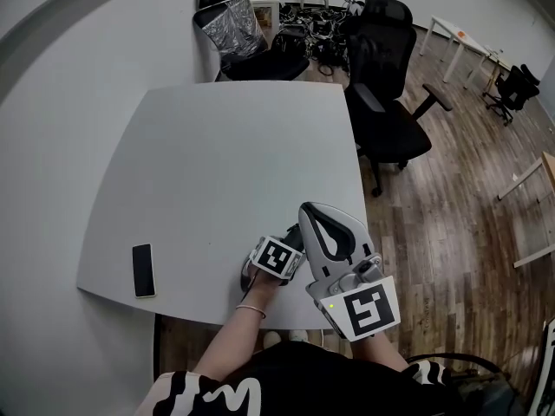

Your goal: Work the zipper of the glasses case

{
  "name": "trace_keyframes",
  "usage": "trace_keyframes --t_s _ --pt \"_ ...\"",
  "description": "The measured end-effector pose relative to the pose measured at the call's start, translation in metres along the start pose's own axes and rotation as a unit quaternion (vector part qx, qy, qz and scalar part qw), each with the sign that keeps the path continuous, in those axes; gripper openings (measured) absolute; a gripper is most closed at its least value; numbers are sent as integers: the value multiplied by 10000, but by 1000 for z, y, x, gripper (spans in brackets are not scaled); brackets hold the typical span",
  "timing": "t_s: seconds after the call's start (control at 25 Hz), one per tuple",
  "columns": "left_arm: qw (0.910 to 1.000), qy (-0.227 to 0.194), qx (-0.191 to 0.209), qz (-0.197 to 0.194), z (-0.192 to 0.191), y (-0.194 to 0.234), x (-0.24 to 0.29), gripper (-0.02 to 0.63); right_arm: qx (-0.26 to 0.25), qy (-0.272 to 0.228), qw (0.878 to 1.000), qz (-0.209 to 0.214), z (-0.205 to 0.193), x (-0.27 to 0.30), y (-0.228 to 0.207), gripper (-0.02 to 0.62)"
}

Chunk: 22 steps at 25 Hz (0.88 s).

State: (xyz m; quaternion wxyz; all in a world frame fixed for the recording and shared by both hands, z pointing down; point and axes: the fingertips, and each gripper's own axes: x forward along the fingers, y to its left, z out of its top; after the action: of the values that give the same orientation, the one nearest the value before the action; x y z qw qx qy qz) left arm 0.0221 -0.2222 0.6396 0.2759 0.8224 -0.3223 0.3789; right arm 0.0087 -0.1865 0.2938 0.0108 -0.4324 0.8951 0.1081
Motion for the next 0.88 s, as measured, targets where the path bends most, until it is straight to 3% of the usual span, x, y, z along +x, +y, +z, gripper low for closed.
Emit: trace_keyframes --t_s 0.2,0.28,0.36,0.48,0.64,0.76,0.88 --pt "9988 -177 -230 -407 -3 0 -8 304 29 -15 9999 -123 2 0 -9 6" --pt "9975 -503 -212 -452 4 3 -24 302 53 -22 9998 -202 4 -2 -14 6" --pt "9916 -1113 -243 -618 23 6 -52 300 15 -22 9996 -272 2 -4 -20 6" --pt "9698 -2209 -13 -1032 72 1 -121 299 20 -107 9993 -366 3 -3 -29 6" --pt "9319 -3264 1099 -1136 129 -25 -234 299 -316 -187 9985 -415 5 -5 -29 6" --pt "9024 -3763 1701 -1232 150 -51 -297 299 -822 -180 9955 -446 7 -3 -22 6" --pt "8809 -3880 2074 -1744 150 -79 -335 301 -1312 -103 9910 -260 11 4 -7 8"
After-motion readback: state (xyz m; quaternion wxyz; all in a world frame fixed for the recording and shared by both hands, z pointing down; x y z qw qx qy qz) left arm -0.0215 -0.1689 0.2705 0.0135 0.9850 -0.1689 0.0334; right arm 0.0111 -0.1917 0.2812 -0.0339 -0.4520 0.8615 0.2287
